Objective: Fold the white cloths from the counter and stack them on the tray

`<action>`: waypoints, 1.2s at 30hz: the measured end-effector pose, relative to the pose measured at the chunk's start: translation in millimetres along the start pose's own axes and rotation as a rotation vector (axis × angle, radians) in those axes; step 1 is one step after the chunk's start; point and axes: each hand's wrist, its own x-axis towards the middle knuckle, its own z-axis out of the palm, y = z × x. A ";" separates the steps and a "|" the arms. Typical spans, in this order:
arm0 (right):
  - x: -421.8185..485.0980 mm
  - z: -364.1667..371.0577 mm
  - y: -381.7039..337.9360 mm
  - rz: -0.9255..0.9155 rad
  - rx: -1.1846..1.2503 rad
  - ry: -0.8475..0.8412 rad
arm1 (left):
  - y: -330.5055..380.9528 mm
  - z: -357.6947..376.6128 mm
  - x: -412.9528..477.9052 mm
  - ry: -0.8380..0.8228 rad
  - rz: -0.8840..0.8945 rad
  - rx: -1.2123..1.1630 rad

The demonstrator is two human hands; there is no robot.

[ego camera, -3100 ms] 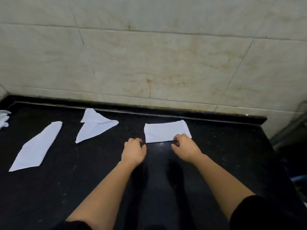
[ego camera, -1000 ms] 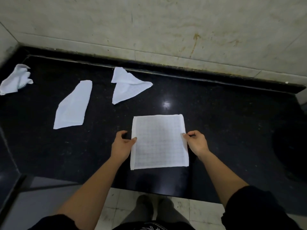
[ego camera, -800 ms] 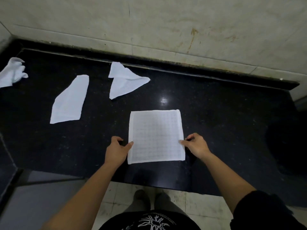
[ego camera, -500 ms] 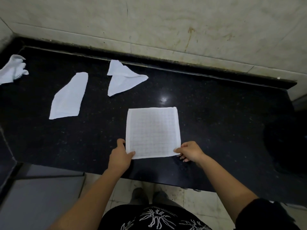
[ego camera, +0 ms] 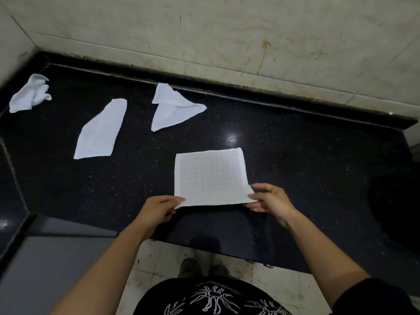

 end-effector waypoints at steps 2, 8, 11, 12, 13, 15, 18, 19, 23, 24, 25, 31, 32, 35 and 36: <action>2.2 -3.5 -7.1 -0.023 -0.032 -0.035 | 7.7 -2.6 0.7 -0.036 -0.044 -0.049; 13.6 -8.0 -32.3 0.073 -0.079 -0.176 | 31.1 -11.9 5.2 -0.127 -0.119 -0.104; 22.6 -8.6 -43.9 0.055 -0.201 -0.199 | 41.6 -14.4 10.2 -0.149 -0.088 0.094; 25.6 -8.3 -47.0 0.040 -0.269 -0.176 | 45.0 -15.4 11.9 -0.159 -0.081 0.135; 28.6 -7.8 -48.9 0.025 -0.333 -0.144 | 47.2 -16.5 14.4 -0.164 -0.074 0.158; 37.0 -7.6 -52.5 -0.015 -0.423 -0.074 | 52.1 -18.7 21.0 -0.154 -0.063 0.174; 51.0 -8.6 -53.4 -0.083 -0.428 -0.004 | 60.1 -19.3 30.1 -0.140 -0.046 0.233; 55.0 -8.0 -53.7 -0.105 -0.400 0.006 | 62.4 -18.6 33.6 -0.119 -0.030 0.253; 72.2 -3.7 -56.2 -0.189 -0.395 0.032 | 61.8 -14.4 55.0 0.066 0.079 0.237; 76.0 -2.1 -56.9 -0.201 -0.414 0.028 | 59.8 -13.1 60.7 0.098 0.095 0.223; 80.1 0.0 -57.6 -0.211 -0.434 0.031 | 58.0 -11.0 66.1 0.122 0.097 0.210; 96.9 10.6 -61.2 -0.234 -0.598 0.138 | 52.6 0.8 93.3 0.281 0.100 0.289; 98.4 11.7 -62.5 -0.234 -0.615 0.143 | 53.3 2.3 96.1 0.291 0.112 0.331; 103.2 13.4 -67.4 -0.230 -0.647 0.147 | 57.3 7.1 100.6 0.337 0.154 0.553; 104.4 13.8 -68.4 -0.229 -0.655 0.153 | 58.1 8.4 101.9 0.352 0.166 0.585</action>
